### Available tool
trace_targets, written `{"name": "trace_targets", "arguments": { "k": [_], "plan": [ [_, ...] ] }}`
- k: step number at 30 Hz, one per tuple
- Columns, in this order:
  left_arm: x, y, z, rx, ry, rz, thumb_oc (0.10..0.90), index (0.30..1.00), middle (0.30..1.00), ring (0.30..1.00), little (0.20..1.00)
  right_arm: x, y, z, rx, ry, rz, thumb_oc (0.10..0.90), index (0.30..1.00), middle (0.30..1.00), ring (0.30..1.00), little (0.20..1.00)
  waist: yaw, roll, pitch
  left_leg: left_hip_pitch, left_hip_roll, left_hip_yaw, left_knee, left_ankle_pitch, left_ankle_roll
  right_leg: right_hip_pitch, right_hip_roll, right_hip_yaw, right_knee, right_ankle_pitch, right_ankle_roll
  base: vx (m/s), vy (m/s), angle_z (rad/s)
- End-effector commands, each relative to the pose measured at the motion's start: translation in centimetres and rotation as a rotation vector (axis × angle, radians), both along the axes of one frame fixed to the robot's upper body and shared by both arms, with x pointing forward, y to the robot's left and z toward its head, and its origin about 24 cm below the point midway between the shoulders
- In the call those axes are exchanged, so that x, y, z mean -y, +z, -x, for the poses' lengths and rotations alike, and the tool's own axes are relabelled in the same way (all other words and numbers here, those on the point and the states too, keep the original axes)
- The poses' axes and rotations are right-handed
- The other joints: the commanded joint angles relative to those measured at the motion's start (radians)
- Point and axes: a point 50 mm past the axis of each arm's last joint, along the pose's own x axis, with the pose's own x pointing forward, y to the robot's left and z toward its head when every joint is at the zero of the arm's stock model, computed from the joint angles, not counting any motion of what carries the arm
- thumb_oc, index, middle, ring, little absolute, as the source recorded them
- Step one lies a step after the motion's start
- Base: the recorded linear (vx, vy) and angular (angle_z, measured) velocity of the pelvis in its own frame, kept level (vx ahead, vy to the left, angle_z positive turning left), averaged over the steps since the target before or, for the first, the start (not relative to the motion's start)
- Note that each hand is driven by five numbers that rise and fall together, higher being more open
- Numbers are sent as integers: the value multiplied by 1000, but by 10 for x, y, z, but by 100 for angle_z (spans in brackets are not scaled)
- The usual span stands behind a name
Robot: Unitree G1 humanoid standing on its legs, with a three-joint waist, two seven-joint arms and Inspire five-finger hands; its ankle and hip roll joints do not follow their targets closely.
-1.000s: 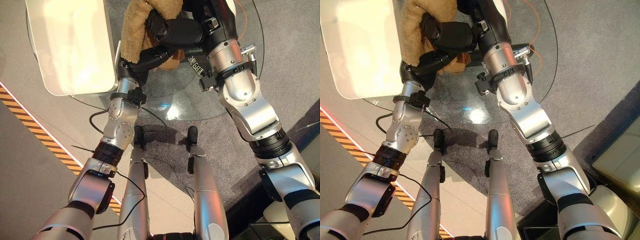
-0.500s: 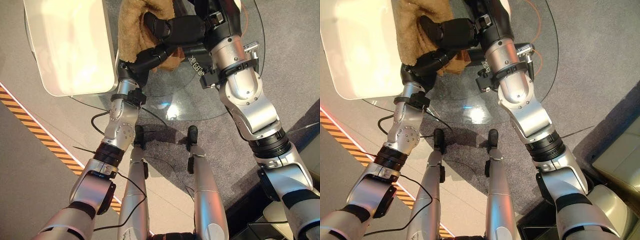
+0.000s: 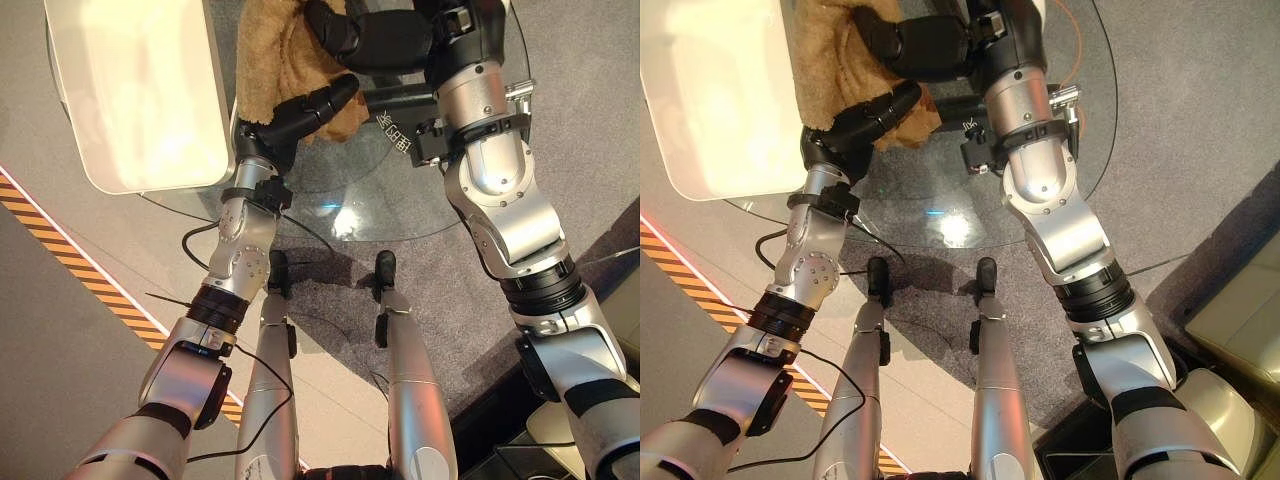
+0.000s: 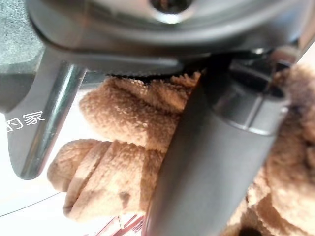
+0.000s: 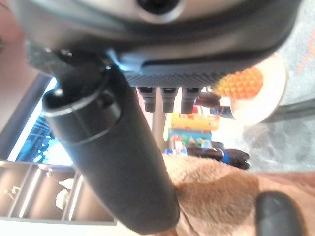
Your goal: Wipe the table with a cloth and put it in the basket.
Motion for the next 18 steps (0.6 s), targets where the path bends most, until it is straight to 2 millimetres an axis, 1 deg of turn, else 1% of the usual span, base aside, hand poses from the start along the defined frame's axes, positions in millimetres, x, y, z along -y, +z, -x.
{"name": "trace_targets", "arguments": {
  "k": [1, 2, 3, 4, 6, 9, 11, 13, 14, 16, 17, 18],
  "plan": [
    [2, 71, 22, 351, -44, 39, 100, 300, 300, 300, 200, 8, 55, 59, 365, 158, -157, 800, 900, 900, 900, 900, 7, -45, -26, 48, -73, 89, 14, -75, 95, 87, 112, -39, -85, -18, -49, 0, 0, 0],
    [1, 71, 22, 353, -41, 38, 100, 300, 300, 300, 200, 8, 56, 59, 371, 161, -155, 800, 900, 900, 900, 900, 7, -46, -26, 45, -73, 89, 12, -65, 95, 84, 112, -39, -89, -9, -50, 0, 0, 0],
    [0, 71, 22, 352, -38, 41, 100, 300, 300, 300, 200, 8, 56, 61, 382, 164, -146, 800, 900, 900, 900, 900, 6, -47, -26, 50, -72, 90, 15, -75, 94, 89, 113, -38, -84, -19, -50, 0, 0, 0],
    [0, 72, 22, 354, -38, 40, 100, 300, 300, 300, 200, 9, 57, 61, 384, 165, -146, 800, 900, 900, 900, 900, 6, -47, -26, 45, -72, 90, 13, -65, 94, 85, 113, -38, -88, -10, -50, 0, 0, 0],
    [-2, 72, 22, 356, -36, 44, 100, 300, 300, 300, 200, 9, 58, 63, 396, 161, -140, 800, 900, 900, 900, 900, 5, -48, -26, 49, -71, 90, 16, -74, 94, 88, 114, -37, -84, -19, -51, 0, 0, 0],
    [-2, 73, 22, 361, -36, 46, 100, 300, 300, 300, 200, 10, 59, 63, 398, 149, -150, 800, 900, 900, 900, 900, 5, -50, -26, 46, -70, 92, 14, -65, 94, 85, 115, -36, -87, -10, -53, 0, 0, 0],
    [-4, 74, 22, 365, -37, 55, 100, 300, 300, 300, 200, 13, 58, 60, 387, 130, -170, 800, 900, 900, 900, 900, 5, -52, -26, 55, -68, 92, 16, -76, 93, 95, 114, -36, -85, -20, -52, 0, 0, 0],
    [-6, 75, 22, 371, -30, 58, 100, 300, 300, 300, 200, 17, 57, 56, 367, 104, -188, 800, 900, 900, 900, 900, 5, -54, -26, 54, -67, 93, 14, -67, 92, 95, 114, -35, -89, -11, -52, 0, 0, 0],
    [-7, 75, 22, 372, -25, 59, 100, 300, 300, 300, 200, 19, 56, 54, 355, 95, -196, 800, 900, 900, 900, 900, 4, -54, -26, 60, -66, 93, 17, -78, 92, 100, 114, -35, -84, -21, -52, 0, 0, 0],
    [-8, 77, 22, 377, -19, 59, 100, 300, 300, 300, 200, 22, 55, 52, 343, 83, -205, 800, 900, 900, 900, 900, 3, -55, -26, 57, -66, 94, 14, -68, 92, 98, 114, -35, -89, -12, -53, -3, 0, -2],
    [-9, 78, 23, 381, -15, 60, 100, 300, 300, 300, 200, 24, 54, 50, 335, 74, -217, 800, 900, 900, 900, 900, 2, -55, -26, 60, -66, 93, 15, -77, 92, 101, 115, -34, -87, -20, -53, -25, -1, -4],
    [-9, 79, 23, 383, -14, 60, 100, 300, 300, 300, 200, 25, 54, 50, 334, 74, -220, 800, 900, 900, 900, 900, 1, -55, -26, 56, -66, 93, 13, -68, 92, 97, 115, -34, -91, -11, -53, -7, -2, -6]
  ]
}}
